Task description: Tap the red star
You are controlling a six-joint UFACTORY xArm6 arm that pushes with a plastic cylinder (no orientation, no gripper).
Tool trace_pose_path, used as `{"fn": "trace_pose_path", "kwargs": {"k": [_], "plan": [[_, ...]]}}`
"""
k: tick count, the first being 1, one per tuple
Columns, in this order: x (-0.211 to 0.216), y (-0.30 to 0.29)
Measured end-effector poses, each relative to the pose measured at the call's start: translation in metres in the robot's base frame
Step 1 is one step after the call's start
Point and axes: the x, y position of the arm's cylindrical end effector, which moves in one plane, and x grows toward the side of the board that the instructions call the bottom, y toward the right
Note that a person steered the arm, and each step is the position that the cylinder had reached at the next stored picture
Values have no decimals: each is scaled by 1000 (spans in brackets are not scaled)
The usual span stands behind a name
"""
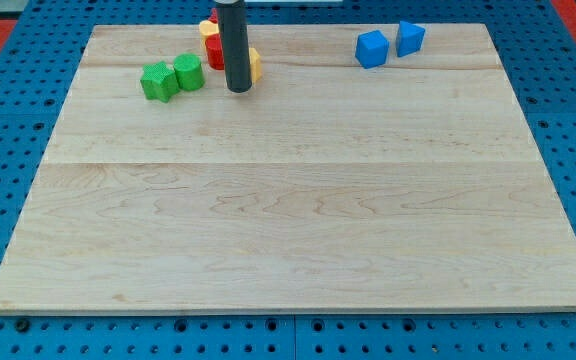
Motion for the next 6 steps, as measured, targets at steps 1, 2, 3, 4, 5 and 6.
{"fn": "trace_pose_path", "kwargs": {"k": [1,2,3,4,5,6], "plan": [[16,31],[-14,92],[-52,91],[-96,89],[-124,66],[-123,44]]}}
